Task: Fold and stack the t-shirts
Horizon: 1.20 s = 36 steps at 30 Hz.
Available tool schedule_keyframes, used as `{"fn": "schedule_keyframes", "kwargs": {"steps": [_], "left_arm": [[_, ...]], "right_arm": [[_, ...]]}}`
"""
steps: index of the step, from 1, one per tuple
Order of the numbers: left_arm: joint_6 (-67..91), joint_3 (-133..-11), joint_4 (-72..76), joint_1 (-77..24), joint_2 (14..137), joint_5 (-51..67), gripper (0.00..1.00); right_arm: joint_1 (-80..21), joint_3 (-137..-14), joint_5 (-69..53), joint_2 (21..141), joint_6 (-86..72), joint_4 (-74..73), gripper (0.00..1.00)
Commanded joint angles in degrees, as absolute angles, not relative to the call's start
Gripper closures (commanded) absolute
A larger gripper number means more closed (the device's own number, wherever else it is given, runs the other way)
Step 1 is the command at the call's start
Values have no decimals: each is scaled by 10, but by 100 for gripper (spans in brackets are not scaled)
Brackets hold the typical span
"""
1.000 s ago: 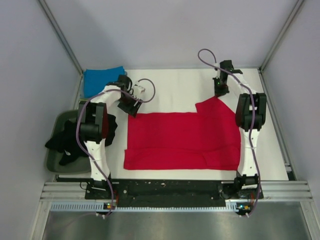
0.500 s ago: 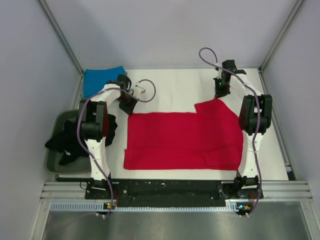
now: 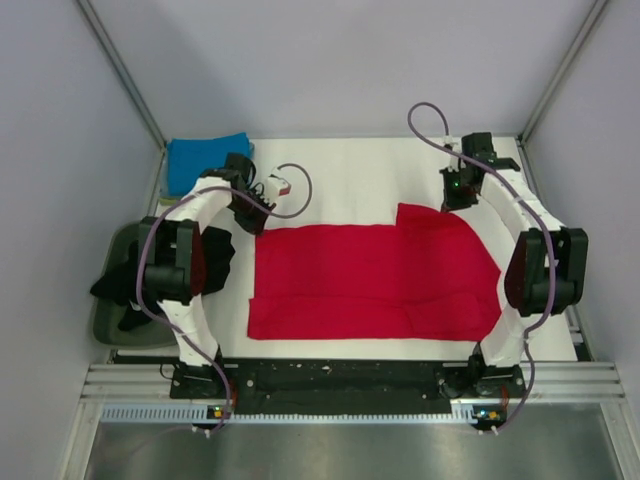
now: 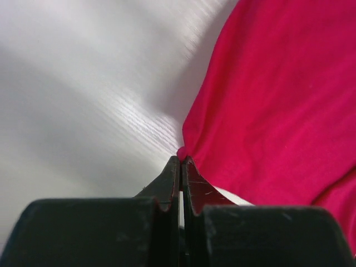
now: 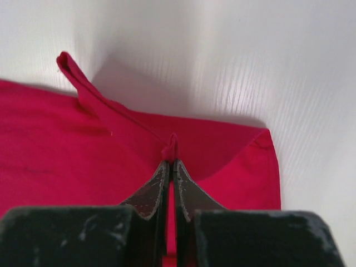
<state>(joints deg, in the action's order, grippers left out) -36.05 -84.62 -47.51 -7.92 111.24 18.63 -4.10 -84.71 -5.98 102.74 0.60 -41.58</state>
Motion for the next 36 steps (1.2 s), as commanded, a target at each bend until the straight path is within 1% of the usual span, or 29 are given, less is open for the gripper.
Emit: {"fn": "schedule_keyframes", "kwargs": {"steps": [1,8,14,17,24,28,36], "left_arm": [[-399,-800,-446,-78,1033,200,100],[-440,-736,-445,-81,970,208,100],[-497,-693,-458,-87,936,213,100],[-532,-681,-468,-87,919,217,100],[-575,-651,-496,-93,904,239,100],[-579,-628,-492,-100,901,237,100],[-588,-607,-496,-100,894,223,100]], "right_arm": [[-45,-796,-45,947,39,-410,100],[-46,-716,-21,863,53,-440,100],[-46,-686,78,819,64,-519,100],[-45,-661,83,792,79,-555,100],[-45,-595,86,717,106,-564,100],[-45,-590,82,720,112,-577,100],[-52,-569,125,773,111,-593,100]]}}
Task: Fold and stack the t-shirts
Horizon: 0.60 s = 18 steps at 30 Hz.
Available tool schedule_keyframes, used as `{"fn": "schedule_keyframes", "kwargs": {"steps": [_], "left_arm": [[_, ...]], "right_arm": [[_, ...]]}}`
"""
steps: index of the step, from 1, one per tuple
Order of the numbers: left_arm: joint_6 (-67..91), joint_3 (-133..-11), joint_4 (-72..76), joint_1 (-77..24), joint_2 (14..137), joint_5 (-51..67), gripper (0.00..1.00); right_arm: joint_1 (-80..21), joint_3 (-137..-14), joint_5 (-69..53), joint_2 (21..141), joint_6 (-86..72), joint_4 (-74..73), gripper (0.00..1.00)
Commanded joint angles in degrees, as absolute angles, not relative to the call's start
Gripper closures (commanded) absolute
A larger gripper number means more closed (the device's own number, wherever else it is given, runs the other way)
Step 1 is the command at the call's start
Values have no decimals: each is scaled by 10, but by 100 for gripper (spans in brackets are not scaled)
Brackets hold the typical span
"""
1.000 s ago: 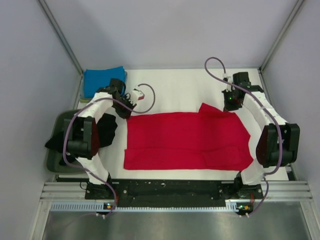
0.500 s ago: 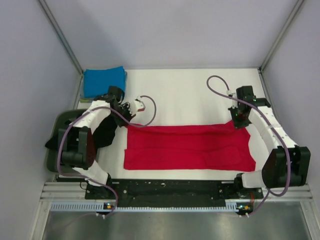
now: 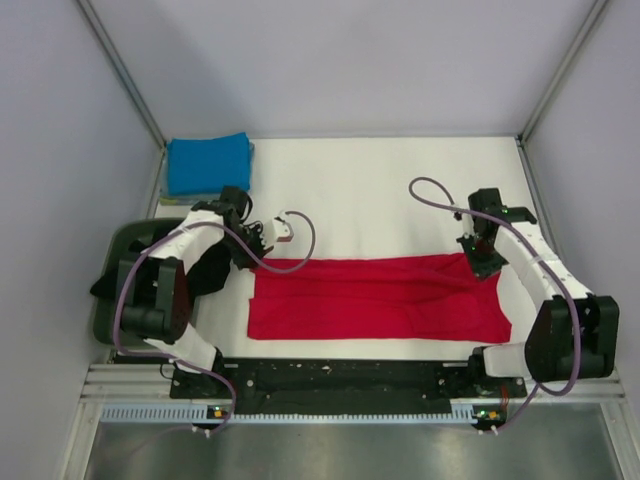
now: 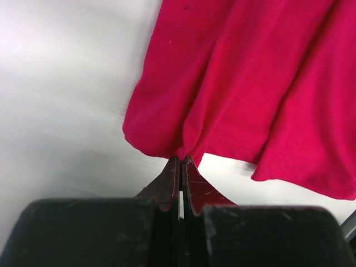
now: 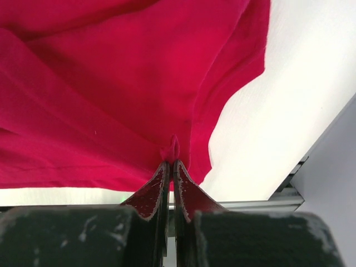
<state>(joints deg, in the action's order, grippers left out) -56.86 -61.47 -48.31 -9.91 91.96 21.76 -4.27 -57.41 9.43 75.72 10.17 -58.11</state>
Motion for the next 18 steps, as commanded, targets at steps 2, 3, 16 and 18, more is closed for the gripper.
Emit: {"fn": "schedule_keyframes", "kwargs": {"steps": [2,3,16,18], "left_arm": [[-591,-603,-497,-100,896,221,100],[-592,-601,-498,-100,898,221,100],[-610,-586,-521,-107,907,219,86],[-620,-596,-545,-107,909,223,60]], "right_arm": [[-54,-563,129,782,111,-596,100],[-57,-560,131,786,111,-596,100],[-67,-548,138,816,110,-598,96],[-67,-548,140,814,107,-599,79]]}}
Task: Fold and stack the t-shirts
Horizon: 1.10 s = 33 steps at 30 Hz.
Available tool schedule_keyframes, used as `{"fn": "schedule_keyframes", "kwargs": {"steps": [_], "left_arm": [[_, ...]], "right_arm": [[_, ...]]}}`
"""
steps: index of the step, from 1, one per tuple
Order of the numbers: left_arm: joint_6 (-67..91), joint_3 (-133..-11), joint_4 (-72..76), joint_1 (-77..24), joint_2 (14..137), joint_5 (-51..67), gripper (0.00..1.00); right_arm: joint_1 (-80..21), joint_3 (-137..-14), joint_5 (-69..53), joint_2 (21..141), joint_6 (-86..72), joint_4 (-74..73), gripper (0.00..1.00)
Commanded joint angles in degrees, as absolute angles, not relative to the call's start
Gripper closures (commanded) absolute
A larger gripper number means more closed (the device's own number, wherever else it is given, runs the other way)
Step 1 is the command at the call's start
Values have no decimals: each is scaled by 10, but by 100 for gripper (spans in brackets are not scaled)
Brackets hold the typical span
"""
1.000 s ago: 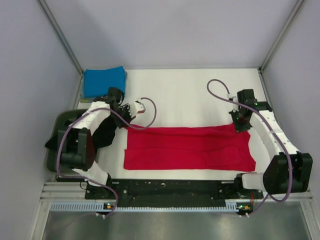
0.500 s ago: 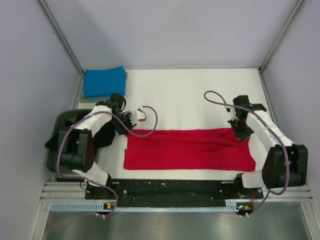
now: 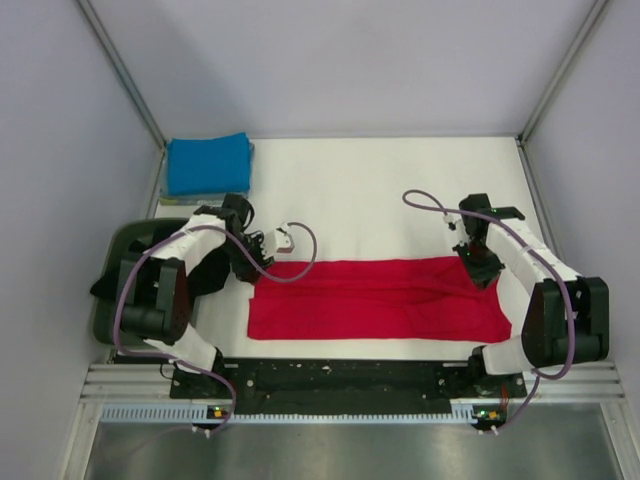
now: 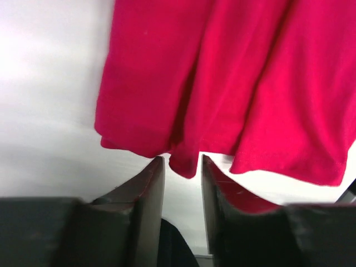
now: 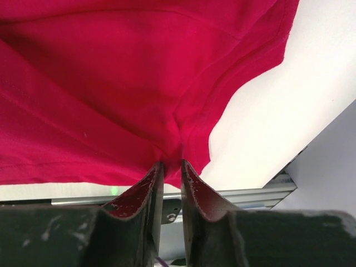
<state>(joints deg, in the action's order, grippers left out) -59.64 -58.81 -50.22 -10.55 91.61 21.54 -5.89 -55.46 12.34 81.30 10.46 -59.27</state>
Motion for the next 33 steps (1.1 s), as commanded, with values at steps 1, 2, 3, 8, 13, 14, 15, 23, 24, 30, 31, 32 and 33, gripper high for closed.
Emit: {"fn": "schedule_keyframes", "kwargs": {"steps": [1,2,3,8,13,14,15,23,24,30,31,32,33], "left_arm": [[-626,-604,-564,-107,908,228,52],[-629,-611,-580,-107,904,230,43],[-629,-615,-597,-107,897,230,39],[-658,-629,-641,-107,836,259,34],[-547,-652,-557,-115,873,339,73],[-518,-654,-531,-124,892,333,80],[-483,-655,-512,-133,909,318,83],[-455,-585,-419,-181,943,218,89],[-461,-576,-423,-181,940,218,88],[-494,-527,-440,-181,913,201,85],[-490,-520,-437,-181,910,197,84],[-490,-518,-441,-181,909,196,84],[-490,-519,-446,-181,907,198,84]], "right_arm": [[-67,-548,139,811,107,-599,72],[-67,-547,138,805,109,-601,63],[-67,-550,142,799,109,-602,55],[-66,-599,113,736,97,-599,50],[-67,-637,-93,725,7,-525,54],[-67,-630,-106,732,-43,-500,55],[-67,-623,-119,743,-74,-477,58],[-80,-535,-113,825,-155,-367,75],[-82,-525,-114,831,-156,-364,76],[-104,-473,-133,823,-189,-398,88],[-109,-467,-134,815,-194,-405,89],[-116,-463,-134,808,-201,-414,90],[-124,-460,-132,799,-207,-425,90]]}}
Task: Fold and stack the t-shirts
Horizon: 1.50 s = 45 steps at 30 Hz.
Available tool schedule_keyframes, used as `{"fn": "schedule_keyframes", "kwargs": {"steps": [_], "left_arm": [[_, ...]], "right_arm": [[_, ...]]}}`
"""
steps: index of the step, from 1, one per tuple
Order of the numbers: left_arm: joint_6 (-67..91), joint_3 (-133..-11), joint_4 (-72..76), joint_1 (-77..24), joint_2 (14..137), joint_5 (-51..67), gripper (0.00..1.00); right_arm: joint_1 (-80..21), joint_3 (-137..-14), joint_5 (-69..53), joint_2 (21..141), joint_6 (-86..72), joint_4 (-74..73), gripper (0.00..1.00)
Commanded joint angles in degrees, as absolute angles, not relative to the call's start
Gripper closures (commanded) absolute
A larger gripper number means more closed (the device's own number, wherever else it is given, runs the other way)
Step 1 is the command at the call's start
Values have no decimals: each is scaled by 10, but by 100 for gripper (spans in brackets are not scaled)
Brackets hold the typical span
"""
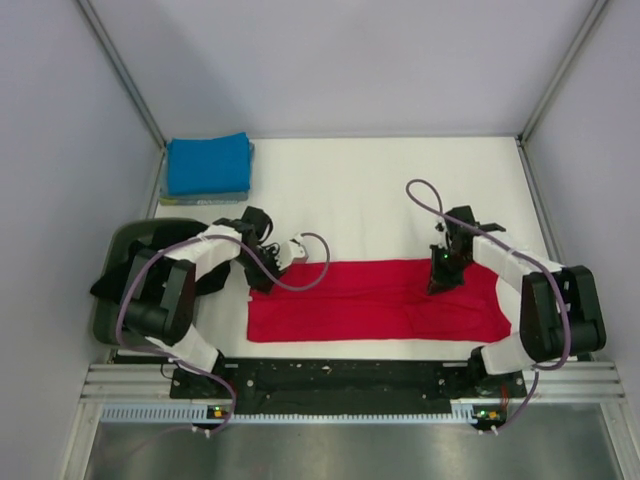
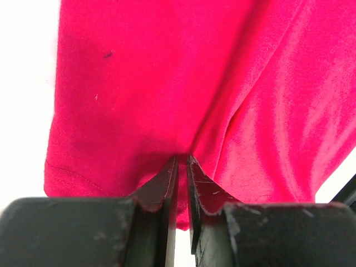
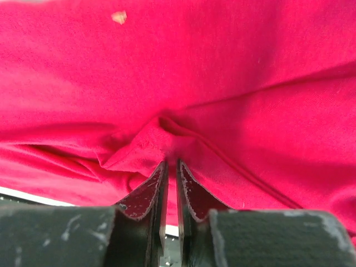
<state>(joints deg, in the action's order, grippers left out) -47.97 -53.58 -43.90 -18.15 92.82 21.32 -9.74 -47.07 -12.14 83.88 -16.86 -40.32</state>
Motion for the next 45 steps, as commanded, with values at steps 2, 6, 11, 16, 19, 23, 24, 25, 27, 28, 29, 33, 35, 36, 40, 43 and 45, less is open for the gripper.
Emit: {"fn": "schedule_keyframes", "kwargs": {"steps": [2,6,11,16,19,23,24,25,27,28,29,33,35,36,40,43,45], "left_arm": [[-494,-521,-458,-181,901,202,82],[-518,-527,-485,-181,890,201,75],[-552,-553,-543,-181,868,213,54],[-547,-604,-577,-181,853,276,48],[-492,-613,-534,-180,847,283,49],[-413,-603,-443,-171,857,198,55],[-398,-603,-424,-165,863,175,55],[-384,-604,-409,-161,870,151,56],[-362,-604,-375,-153,883,103,56],[-356,-597,-344,-146,892,70,53],[-357,-591,-329,-145,896,57,52],[-364,-563,-291,-144,910,40,50],[-369,-551,-286,-144,918,37,50],[-371,-544,-284,-144,923,34,50],[-387,-511,-283,-144,916,36,51],[-399,-483,-288,-144,895,36,51],[-405,-465,-290,-144,882,35,52]], "right_arm": [[-144,-449,-127,781,-223,-436,90],[-176,-439,-127,755,-240,-474,89],[-184,-488,-85,709,-236,-508,71],[-177,-568,22,769,-219,-491,60],[-171,-585,28,832,-207,-468,60],[-169,-600,75,879,-200,-462,59],[-163,-601,94,883,-200,-462,59],[-153,-603,109,885,-198,-461,59],[-121,-604,123,882,-195,-455,58],[-81,-599,118,874,-191,-438,57],[-64,-596,105,872,-190,-426,57],[-3,-581,77,887,-190,-385,57],[27,-577,66,910,-189,-370,57],[38,-581,64,924,-185,-367,57],[56,-602,58,978,-165,-363,60],[62,-633,39,1026,-154,-362,70],[62,-660,12,1057,-149,-361,79]]}}
